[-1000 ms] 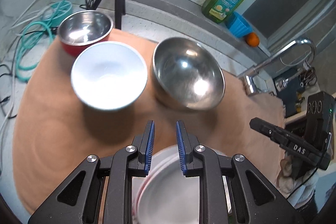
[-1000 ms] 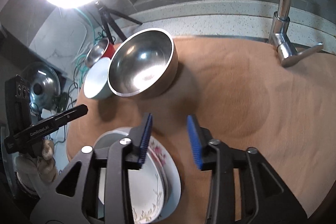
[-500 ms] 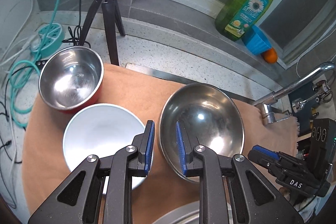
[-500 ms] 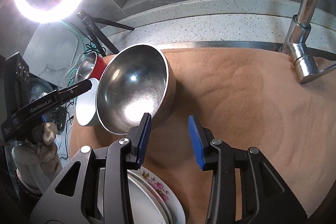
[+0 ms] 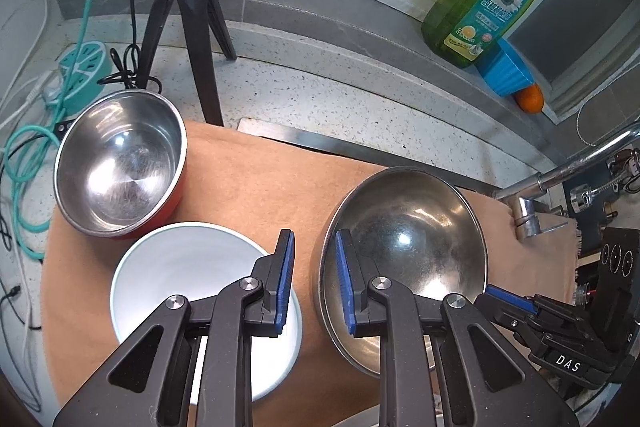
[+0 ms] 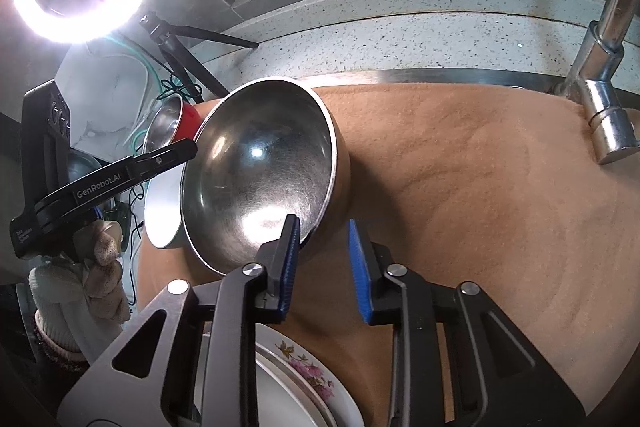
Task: Organize plates and bowls
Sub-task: 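Move the left gripper to the large steel bowl rim and close, then lift the large steel bowl with the left gripper and carry it across the cloth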
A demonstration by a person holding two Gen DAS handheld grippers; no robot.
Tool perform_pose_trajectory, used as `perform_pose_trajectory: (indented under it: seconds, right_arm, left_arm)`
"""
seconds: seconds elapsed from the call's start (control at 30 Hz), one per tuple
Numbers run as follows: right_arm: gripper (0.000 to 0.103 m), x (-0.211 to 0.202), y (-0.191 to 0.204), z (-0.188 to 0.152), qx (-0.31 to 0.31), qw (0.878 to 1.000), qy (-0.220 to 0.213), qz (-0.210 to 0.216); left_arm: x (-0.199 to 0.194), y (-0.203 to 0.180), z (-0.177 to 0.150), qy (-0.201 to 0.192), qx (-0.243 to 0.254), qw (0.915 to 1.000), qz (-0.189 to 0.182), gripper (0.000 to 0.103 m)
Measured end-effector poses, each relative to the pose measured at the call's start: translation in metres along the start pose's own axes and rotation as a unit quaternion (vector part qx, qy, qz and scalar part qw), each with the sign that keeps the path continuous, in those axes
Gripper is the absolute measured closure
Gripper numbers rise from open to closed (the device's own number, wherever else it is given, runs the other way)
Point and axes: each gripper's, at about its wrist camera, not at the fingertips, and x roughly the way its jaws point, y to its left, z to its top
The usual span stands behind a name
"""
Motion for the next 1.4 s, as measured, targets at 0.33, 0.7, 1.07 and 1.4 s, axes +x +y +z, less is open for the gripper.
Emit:
perform_pose_trajectory:
  seconds: [0.33,0.7,1.07,1.4]
  right_arm:
    - [0.089,0.003,0.005,0.004,-0.001,1.000,0.003,0.005]
    - [0.090,-0.016,-0.002,-0.004,0.000,1.000,-0.008,-0.003]
    - [0.090,-0.057,-0.037,-0.028,0.014,0.999,-0.031,-0.026]
    - [0.090,-0.086,-0.073,-0.049,0.033,0.997,-0.049,-0.051]
  left_arm:
    - [0.004,-0.006,-0.001,0.007,0.011,0.9999,-0.004,0.086]
    - [-0.005,-0.027,-0.013,0.003,0.023,0.9996,-0.014,0.086]
    - [-0.002,-0.075,-0.039,0.011,0.058,0.9975,-0.039,0.086]
    - [0.000,-0.117,-0.060,0.019,0.091,0.9941,-0.056,0.086]
